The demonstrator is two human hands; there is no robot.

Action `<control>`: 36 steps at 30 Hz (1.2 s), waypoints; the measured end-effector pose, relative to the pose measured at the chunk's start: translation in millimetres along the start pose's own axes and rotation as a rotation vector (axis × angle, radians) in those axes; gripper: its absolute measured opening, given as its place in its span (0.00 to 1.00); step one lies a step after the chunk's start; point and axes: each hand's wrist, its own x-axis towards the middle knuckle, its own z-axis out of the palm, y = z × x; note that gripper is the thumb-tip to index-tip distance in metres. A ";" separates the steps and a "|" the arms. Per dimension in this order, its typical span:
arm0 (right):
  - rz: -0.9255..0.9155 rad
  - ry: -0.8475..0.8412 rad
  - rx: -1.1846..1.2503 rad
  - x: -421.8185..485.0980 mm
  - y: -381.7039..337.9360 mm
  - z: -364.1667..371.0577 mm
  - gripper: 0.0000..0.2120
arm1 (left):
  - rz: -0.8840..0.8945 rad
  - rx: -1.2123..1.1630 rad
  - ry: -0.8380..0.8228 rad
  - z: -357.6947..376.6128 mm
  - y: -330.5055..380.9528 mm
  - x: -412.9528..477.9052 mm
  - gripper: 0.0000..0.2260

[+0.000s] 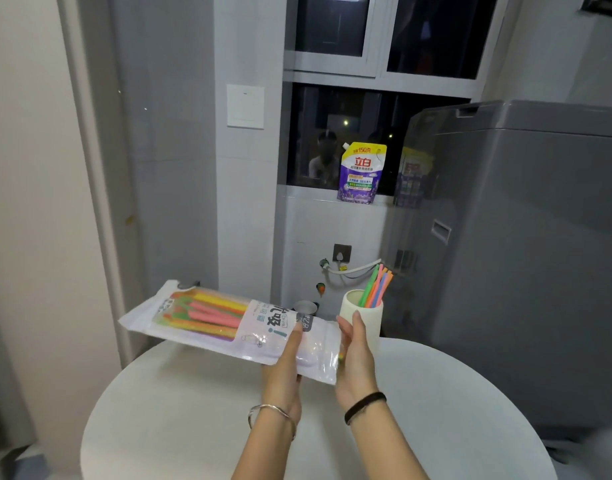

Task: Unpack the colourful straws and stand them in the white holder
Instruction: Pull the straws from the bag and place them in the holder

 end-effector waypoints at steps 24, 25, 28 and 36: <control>-0.291 0.167 -0.163 -0.3 41.2 -5.1 0.08 | 0.106 0.055 -0.046 -14.1 19.2 -9.2 0.30; -0.318 0.148 -0.219 0.2 39.8 -6.8 0.07 | 0.088 0.031 -0.035 -16.0 18.9 -8.2 0.29; -0.364 0.039 -0.369 2.7 32.4 -11.6 0.06 | 0.000 -0.070 -0.005 -19.9 16.3 -2.6 0.23; -0.418 -0.139 -0.480 3.8 2.1 -21.3 0.04 | -0.167 -0.284 -0.028 -26.8 14.7 6.3 0.13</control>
